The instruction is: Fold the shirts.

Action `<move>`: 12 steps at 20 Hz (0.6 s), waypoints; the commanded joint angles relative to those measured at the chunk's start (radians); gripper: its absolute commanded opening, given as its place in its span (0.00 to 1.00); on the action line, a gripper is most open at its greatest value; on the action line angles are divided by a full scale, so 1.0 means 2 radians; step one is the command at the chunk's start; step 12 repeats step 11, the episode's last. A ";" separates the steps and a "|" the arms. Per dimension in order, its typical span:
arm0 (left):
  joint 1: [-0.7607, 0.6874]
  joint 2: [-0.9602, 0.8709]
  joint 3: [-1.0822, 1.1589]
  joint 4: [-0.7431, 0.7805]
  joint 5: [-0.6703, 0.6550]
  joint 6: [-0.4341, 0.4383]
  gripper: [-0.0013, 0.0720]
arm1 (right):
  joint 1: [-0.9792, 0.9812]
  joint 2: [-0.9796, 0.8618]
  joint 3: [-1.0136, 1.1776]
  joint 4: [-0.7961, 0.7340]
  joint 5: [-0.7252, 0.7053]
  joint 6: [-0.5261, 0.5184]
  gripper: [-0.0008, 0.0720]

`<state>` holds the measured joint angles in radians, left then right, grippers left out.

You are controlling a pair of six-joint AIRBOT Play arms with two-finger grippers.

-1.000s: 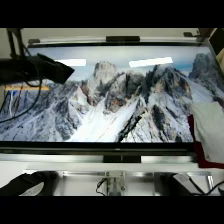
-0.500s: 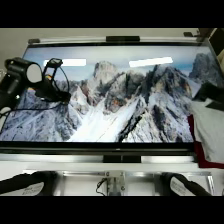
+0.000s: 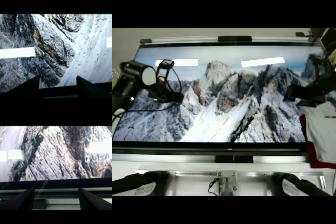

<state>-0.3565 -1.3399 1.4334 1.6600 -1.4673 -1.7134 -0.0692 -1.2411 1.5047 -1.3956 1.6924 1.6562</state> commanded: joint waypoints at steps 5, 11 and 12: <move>-0.001 0.026 -0.073 0.000 0.049 -0.001 0.77 | 0.005 -0.001 0.000 0.001 0.000 0.000 0.91; -0.001 0.026 -0.073 0.000 0.063 -0.001 0.77 | 0.005 -0.001 0.000 0.001 0.000 0.000 0.91; -0.001 0.026 -0.073 0.000 0.063 -0.001 0.77 | 0.005 -0.001 0.000 0.001 0.000 0.000 0.91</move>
